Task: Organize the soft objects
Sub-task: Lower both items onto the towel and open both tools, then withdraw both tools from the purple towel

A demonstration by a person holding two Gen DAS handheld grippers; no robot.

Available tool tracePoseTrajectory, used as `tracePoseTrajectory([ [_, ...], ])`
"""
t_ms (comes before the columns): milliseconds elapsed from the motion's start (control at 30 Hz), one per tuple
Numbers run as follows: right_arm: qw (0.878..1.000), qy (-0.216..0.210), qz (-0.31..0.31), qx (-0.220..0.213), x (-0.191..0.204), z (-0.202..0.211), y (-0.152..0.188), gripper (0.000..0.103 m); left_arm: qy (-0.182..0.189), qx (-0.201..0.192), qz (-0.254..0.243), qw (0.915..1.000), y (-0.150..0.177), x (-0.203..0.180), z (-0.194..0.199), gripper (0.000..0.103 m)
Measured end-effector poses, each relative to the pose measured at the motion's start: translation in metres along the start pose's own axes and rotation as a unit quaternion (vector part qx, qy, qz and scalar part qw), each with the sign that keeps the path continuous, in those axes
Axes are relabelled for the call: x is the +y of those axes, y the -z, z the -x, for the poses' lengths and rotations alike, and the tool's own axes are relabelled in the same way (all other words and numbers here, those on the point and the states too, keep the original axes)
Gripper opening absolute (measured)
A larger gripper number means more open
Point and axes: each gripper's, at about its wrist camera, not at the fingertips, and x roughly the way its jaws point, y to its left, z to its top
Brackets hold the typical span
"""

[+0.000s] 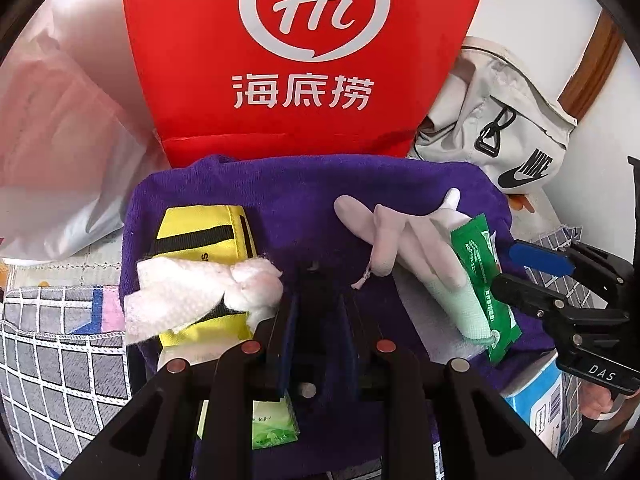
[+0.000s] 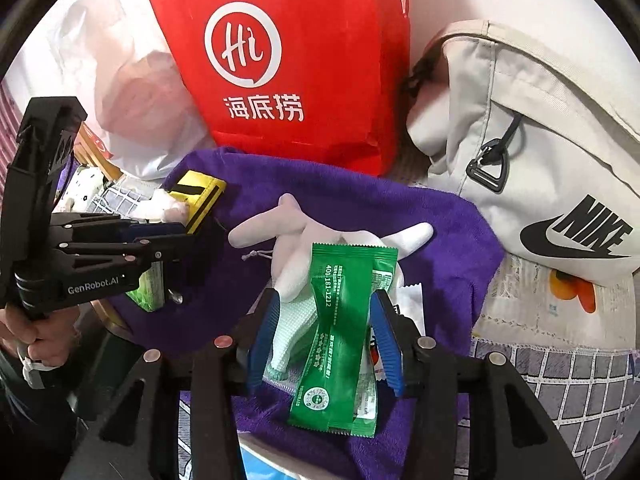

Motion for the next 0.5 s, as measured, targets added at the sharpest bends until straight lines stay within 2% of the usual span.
tracePoseTrajectory([
  [200, 1.0, 0.009, -0.005, -0.018, 0.003, 0.022, 0.001, 0.047, -0.002, 0.001, 0.003, 1.0, -0.001, 0.001, 0.009, 0.021],
  [300, 0.999, 0.011, -0.008, -0.03, 0.008, 0.039, 0.001, 0.047, -0.004, -0.011, 0.001, 0.9999, 0.0, -0.002, 0.024, 0.022],
  [367, 0.999, 0.016, -0.004, -0.03, 0.013, 0.051, 0.003, 0.051, -0.001, -0.018, 0.0, 0.9998, 0.001, -0.005, 0.035, 0.027],
  [500, 0.998, 0.027, 0.002, -0.054, 0.027, 0.081, 0.015, 0.053, 0.002, -0.03, -0.005, 0.9995, 0.006, -0.014, 0.058, 0.028],
])
